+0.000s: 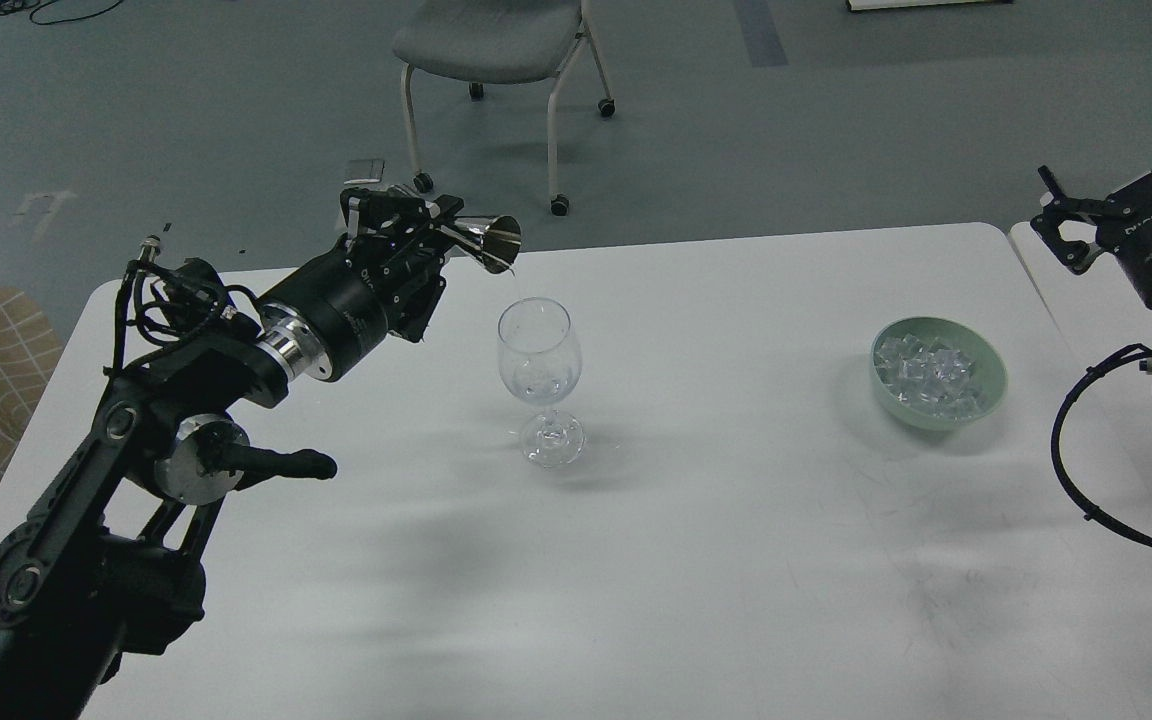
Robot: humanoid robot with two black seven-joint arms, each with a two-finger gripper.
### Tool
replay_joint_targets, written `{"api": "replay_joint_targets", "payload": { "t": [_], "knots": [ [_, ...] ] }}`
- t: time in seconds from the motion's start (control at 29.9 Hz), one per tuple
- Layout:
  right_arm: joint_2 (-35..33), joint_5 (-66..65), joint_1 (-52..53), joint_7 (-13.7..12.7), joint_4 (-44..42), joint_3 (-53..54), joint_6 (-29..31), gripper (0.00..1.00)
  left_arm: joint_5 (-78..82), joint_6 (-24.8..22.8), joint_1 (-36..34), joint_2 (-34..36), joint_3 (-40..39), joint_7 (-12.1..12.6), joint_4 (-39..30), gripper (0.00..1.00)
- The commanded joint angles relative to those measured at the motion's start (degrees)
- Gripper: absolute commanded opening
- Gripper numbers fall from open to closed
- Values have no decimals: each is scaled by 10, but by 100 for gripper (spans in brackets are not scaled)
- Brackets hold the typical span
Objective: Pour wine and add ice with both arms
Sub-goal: 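Tilt the jigger with the left gripper to pour into the glass, then bring the jigger back with the left gripper and set it down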
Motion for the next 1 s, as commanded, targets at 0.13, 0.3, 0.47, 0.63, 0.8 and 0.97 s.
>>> {"api": "replay_joint_targets", "payload": {
  "t": [0.13, 0.3, 0.47, 0.63, 0.8, 0.97],
  "knots": [
    [0, 0, -2, 0, 0, 0, 0, 100, 34, -9, -4, 16, 0, 0, -22, 15],
    [0, 0, -2, 0, 0, 0, 0, 100, 72, -26, -3, 16, 0, -1, -31, 15],
    [0, 0, -2, 0, 0, 0, 0, 100, 84, -41, -6, 16, 0, 0, -40, 15],
    [0, 0, -2, 0, -1, 0, 0, 100, 90, -41, -9, 16, 0, 0, -42, 15],
    [0, 0, -3, 0, -2, 11, 0, 100, 89, -41, -9, 16, -2, 12, -42, 15],
    [0, 0, -3, 0, -1, 11, 0, 100, 77, -22, 6, 5, -14, 14, -42, 15]
  ]
}}
